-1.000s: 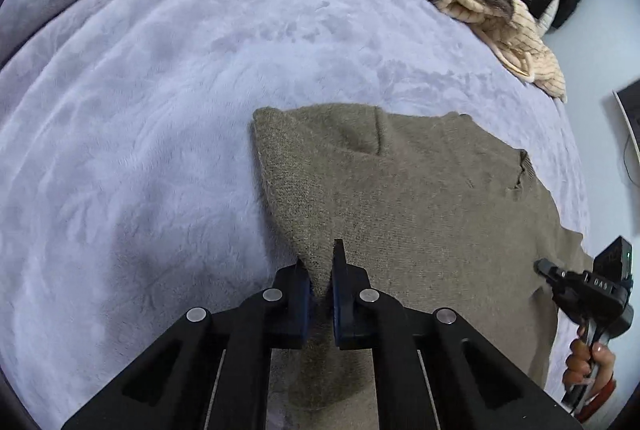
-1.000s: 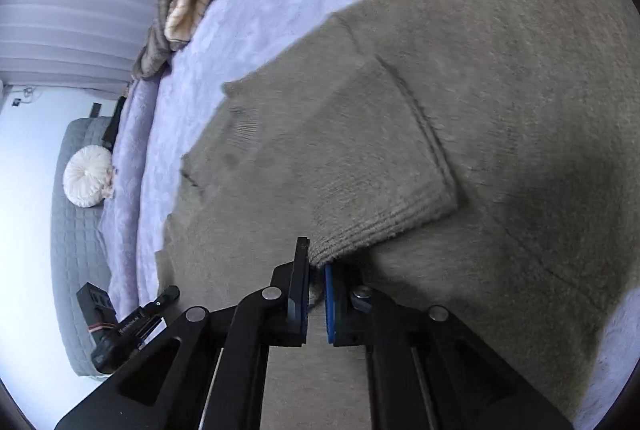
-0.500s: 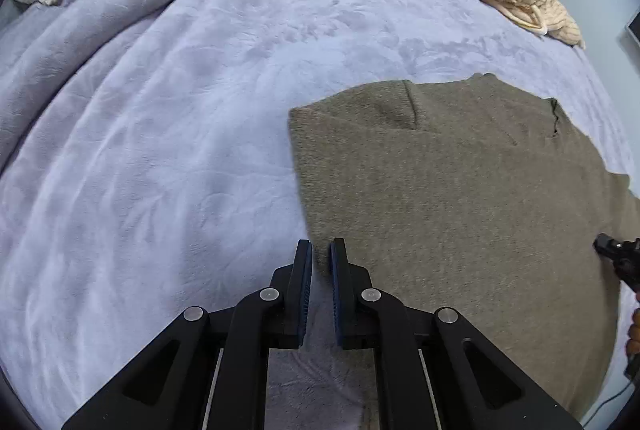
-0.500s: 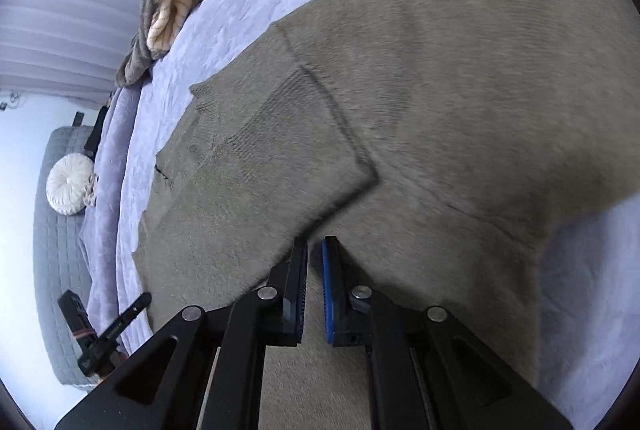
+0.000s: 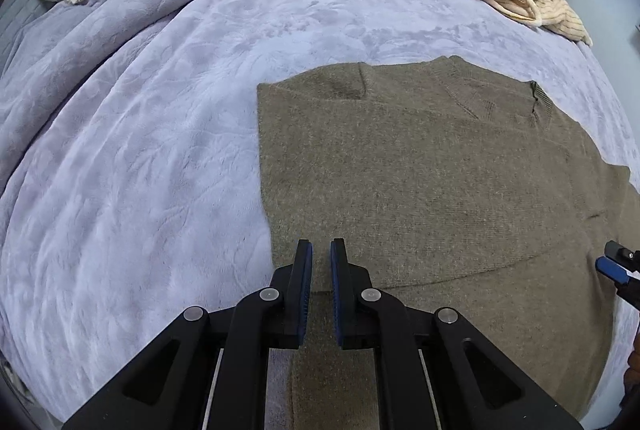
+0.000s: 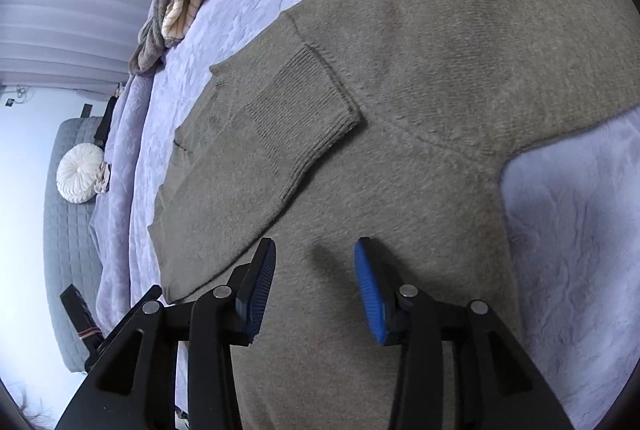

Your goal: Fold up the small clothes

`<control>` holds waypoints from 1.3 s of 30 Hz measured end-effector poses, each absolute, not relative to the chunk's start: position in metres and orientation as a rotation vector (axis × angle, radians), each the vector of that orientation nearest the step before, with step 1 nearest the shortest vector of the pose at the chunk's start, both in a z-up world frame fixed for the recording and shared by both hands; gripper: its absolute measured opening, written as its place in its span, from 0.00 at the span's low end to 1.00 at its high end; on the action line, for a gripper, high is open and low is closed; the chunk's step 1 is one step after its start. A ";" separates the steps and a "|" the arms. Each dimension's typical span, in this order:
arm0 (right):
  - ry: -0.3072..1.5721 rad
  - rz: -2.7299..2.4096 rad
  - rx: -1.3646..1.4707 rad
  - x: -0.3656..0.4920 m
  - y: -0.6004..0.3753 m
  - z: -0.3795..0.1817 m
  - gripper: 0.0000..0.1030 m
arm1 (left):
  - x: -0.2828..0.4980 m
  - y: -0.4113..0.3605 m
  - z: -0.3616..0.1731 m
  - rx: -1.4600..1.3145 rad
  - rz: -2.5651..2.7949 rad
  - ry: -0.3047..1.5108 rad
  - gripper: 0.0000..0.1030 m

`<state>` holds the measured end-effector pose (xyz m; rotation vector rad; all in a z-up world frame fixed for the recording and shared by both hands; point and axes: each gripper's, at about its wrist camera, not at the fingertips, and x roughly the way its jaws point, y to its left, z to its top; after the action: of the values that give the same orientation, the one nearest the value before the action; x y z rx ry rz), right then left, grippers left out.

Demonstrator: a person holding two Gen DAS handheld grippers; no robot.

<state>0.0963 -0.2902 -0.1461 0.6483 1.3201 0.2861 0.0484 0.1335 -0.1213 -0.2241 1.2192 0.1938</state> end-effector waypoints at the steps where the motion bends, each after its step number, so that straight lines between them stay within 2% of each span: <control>1: 1.320 0.295 0.644 0.096 -0.287 -0.145 0.43 | 0.045 0.138 -0.124 -0.251 0.208 1.231 0.10; 8: 1.350 0.341 0.639 0.092 -0.268 -0.152 0.44 | 0.016 0.128 -0.134 -0.204 0.168 1.283 0.10; 14: 1.356 0.383 0.599 0.093 -0.248 -0.148 0.44 | 0.027 0.140 -0.146 -0.243 0.276 1.230 0.10; 16: 1.351 0.397 0.570 0.092 -0.242 -0.144 0.44 | 0.020 0.147 -0.152 -0.253 0.282 1.211 0.21; 17: 1.351 0.399 0.558 0.092 -0.240 -0.143 0.44 | 0.015 0.150 -0.153 -0.238 0.305 1.201 0.37; 18: 1.356 0.402 0.554 0.091 -0.238 -0.144 0.44 | 0.012 0.153 -0.154 -0.232 0.320 1.198 0.46; 24: 1.369 0.399 0.566 0.086 -0.237 -0.150 0.44 | 0.001 0.163 -0.135 -0.242 0.324 1.212 0.46; 30: 1.361 0.400 0.571 0.085 -0.236 -0.145 0.44 | 0.014 0.131 -0.113 -0.228 0.213 1.212 0.47; 31: 1.355 0.401 0.572 0.085 -0.238 -0.143 0.44 | 0.018 0.122 -0.111 -0.221 0.194 1.208 0.51; 33: 1.345 0.398 0.579 0.084 -0.242 -0.140 0.45 | 0.022 0.103 -0.105 -0.200 0.176 1.198 0.97; 35: 1.330 0.388 0.589 0.084 -0.251 -0.137 0.49 | 0.031 0.086 -0.101 -0.157 0.169 1.184 0.99; 39: 1.306 0.354 0.624 0.084 -0.276 -0.134 0.51 | 0.047 0.050 -0.102 -0.137 0.095 1.195 0.99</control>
<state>0.0836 -0.2760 -0.1342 0.6237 1.3056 0.3542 0.0468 0.0496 -0.1019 -0.1370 1.1954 0.0948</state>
